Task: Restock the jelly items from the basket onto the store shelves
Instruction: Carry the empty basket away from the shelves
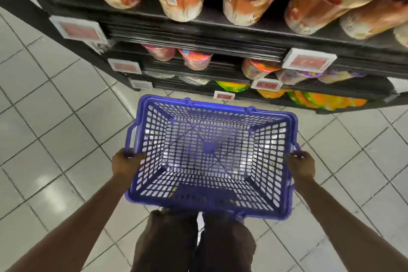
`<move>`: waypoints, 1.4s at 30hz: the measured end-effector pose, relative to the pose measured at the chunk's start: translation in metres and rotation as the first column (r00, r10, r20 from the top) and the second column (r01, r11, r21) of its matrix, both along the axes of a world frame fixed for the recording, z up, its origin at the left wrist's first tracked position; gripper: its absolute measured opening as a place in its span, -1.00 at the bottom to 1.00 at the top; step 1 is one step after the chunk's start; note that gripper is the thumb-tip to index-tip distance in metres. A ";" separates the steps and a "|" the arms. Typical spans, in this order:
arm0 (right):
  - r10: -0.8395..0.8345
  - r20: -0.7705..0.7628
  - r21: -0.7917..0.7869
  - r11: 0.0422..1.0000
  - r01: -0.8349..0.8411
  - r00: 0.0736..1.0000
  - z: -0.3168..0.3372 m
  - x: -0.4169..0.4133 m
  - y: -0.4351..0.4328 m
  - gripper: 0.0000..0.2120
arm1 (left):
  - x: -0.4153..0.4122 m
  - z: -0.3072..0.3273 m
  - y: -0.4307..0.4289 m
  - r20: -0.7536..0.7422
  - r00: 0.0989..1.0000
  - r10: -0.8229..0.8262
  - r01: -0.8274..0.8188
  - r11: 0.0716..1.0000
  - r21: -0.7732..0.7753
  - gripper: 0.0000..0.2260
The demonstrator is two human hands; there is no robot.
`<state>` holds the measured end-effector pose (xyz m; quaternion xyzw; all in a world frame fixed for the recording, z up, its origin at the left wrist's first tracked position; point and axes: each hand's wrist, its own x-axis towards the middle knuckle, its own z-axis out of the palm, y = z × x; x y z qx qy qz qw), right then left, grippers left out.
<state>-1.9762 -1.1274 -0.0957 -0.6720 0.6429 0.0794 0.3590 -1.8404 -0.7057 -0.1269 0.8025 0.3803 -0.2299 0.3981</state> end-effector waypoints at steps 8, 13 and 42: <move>0.116 0.015 0.022 0.993 -0.116 0.993 0.199 -0.010 0.017 -0.76 | -0.042 0.201 0.027 -0.005 0.989 0.146 -0.146 0.989 -0.003 -0.76; 0.306 0.026 0.057 0.950 -0.307 0.952 0.306 -0.007 0.036 -0.76 | -0.086 0.322 0.056 0.045 0.970 0.237 -0.238 0.971 0.008 -0.81; 0.952 0.220 -0.083 0.237 -0.968 0.214 0.429 0.192 0.518 -0.71 | -0.292 0.452 0.372 0.141 0.292 0.946 -0.951 0.303 -0.066 -0.79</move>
